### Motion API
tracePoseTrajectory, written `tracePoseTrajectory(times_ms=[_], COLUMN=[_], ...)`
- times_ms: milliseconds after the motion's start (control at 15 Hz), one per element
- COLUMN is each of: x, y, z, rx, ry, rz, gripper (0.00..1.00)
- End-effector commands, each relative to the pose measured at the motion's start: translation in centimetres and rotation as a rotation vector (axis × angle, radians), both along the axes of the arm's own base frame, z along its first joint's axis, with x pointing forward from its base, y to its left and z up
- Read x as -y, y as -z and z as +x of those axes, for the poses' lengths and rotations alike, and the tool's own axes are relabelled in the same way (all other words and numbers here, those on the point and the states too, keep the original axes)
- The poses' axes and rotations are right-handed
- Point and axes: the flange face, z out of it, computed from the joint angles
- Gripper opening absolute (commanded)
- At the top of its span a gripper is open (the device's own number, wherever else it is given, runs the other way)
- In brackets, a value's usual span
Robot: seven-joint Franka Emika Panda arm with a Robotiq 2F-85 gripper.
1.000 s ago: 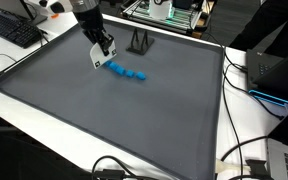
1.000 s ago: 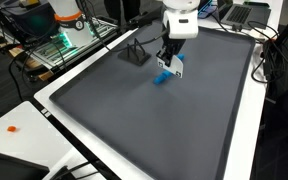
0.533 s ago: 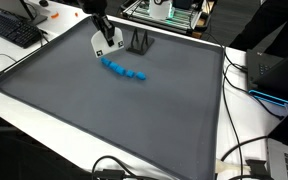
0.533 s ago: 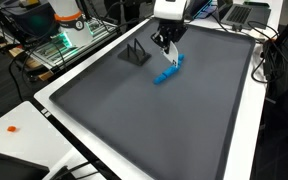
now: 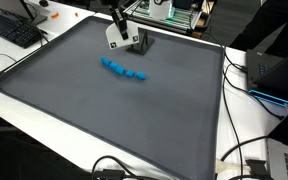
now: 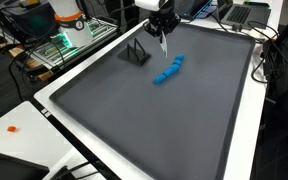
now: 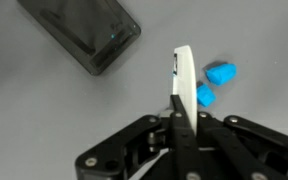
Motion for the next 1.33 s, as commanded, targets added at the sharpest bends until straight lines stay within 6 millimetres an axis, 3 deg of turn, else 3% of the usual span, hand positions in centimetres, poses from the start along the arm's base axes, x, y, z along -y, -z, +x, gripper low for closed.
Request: tracePoseTrajectory(times_ms=[0,933,1267], x=[-0.5,0.5,1.0], y=[0.5,6.1,6.8], z=[-3.1,-9.5,-10.8], rx=[-0.006,-0.018,-0.013], ry=[0.123,0.465,0.545], rz=[0.021,0.091,0.062], gripper=[0.01,0.01,0.01])
